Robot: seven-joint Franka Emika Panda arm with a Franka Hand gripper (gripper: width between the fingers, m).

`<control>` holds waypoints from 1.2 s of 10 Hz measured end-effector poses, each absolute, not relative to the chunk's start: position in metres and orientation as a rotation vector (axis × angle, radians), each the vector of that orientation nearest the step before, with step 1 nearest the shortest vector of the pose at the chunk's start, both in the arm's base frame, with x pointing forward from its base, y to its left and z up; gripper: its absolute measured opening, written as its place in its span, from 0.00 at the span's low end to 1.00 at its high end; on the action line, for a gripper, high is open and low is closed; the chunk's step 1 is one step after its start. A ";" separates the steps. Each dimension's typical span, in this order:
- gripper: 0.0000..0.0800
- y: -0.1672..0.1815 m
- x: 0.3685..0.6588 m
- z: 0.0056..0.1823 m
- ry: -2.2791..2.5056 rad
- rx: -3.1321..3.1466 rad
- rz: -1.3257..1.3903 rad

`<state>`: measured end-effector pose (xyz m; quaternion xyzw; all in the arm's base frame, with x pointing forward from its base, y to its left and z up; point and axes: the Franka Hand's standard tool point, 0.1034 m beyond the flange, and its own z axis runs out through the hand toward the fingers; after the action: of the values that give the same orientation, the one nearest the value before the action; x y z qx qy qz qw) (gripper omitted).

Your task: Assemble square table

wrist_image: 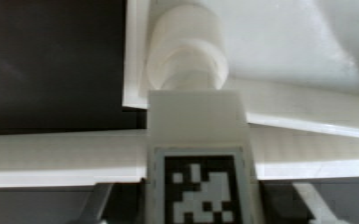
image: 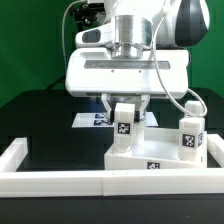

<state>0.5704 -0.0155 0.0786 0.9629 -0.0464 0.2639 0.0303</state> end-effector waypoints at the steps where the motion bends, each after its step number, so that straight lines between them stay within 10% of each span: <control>1: 0.36 -0.016 0.570 0.077 -0.141 2.963 0.819; 9: 0.36 -0.017 0.569 0.073 -0.137 2.965 0.808; 12: 0.70 -0.016 0.567 0.070 -0.136 2.974 0.789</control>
Offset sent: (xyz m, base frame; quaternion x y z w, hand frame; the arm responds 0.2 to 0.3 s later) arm -0.0055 0.0079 -0.0095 -0.0061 0.0515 -0.0016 0.9987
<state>0.5668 -0.0156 0.0703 0.9652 -0.0442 0.2560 0.0306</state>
